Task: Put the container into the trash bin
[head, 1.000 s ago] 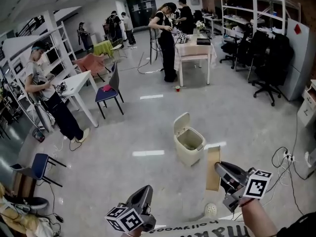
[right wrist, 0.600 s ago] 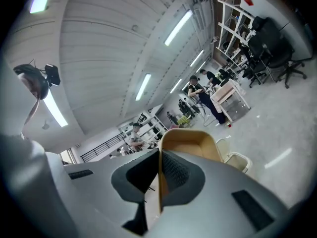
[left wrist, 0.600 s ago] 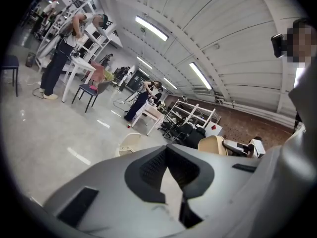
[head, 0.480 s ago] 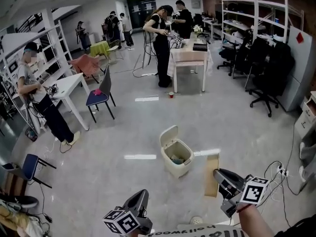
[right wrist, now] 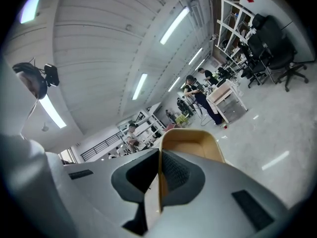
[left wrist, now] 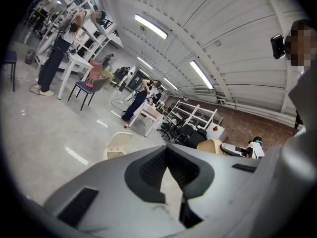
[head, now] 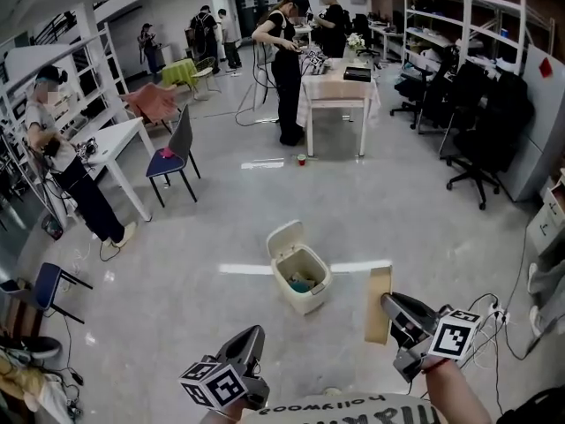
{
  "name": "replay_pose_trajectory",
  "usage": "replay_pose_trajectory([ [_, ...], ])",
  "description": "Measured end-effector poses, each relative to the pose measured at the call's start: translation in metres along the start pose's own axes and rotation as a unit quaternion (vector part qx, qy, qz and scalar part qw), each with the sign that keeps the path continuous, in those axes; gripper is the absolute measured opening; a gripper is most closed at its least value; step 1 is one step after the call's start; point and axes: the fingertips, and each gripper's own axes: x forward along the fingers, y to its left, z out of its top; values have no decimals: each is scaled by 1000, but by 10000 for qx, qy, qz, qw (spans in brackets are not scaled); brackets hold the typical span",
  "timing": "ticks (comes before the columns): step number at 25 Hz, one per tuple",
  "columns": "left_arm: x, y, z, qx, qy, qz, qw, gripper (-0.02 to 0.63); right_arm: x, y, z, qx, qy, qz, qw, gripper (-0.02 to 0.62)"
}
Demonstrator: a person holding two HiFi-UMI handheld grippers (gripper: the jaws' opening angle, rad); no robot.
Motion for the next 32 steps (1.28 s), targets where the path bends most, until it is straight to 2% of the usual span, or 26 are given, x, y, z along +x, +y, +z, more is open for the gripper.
replay_pose_trajectory([
  [3,14,-9,-5,22,-18,4,10000,3,-1,-17,7,32,-2,47,10000,18],
  [10,28,-15,-14,61,251,104,9996,5,-1,-37,4,363,44,77,9993,18],
  [17,59,-5,-17,-70,561,-51,9984,5,5,-59,5,586,57,-203,9981,18],
  [32,188,45,66,167,1176,-728,9903,5,105,-106,48,844,-227,-747,9934,18],
])
